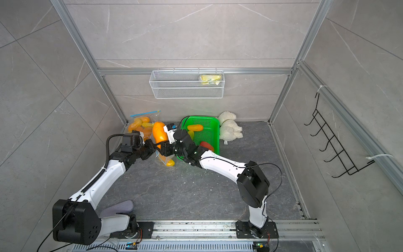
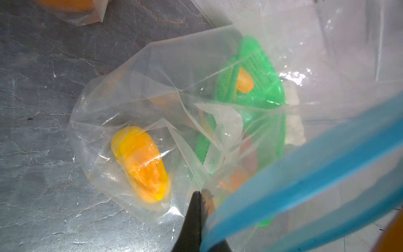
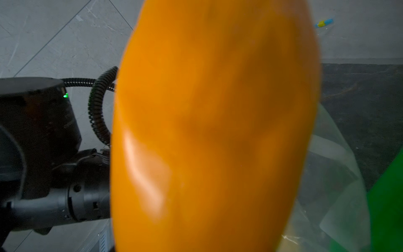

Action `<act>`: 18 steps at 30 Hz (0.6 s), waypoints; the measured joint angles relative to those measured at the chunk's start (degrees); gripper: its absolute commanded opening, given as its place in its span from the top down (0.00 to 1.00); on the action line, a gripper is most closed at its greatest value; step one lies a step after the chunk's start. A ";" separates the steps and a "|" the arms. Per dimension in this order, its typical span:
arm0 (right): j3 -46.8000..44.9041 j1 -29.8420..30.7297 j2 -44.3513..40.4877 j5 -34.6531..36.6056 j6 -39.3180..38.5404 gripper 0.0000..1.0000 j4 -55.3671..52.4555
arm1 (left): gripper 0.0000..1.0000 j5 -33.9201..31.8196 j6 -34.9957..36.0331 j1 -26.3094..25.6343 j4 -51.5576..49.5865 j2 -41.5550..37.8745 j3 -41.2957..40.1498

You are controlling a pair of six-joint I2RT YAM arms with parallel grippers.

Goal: Place the mango in a zip-top bag and seal the zipper
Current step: Place the mango in the zipper food storage bag.

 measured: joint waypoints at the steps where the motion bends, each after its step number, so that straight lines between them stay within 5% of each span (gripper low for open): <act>1: 0.70 0.02 0.48 0.59 -0.50 0.63 -1.22 | 1.00 0.17 -0.24 0.02 0.44 -0.17 0.00; 18: 10.40 0.39 7.54 7.26 -8.15 0.41 -15.06 | 1.00 2.23 -0.33 1.22 -1.51 -4.48 4.17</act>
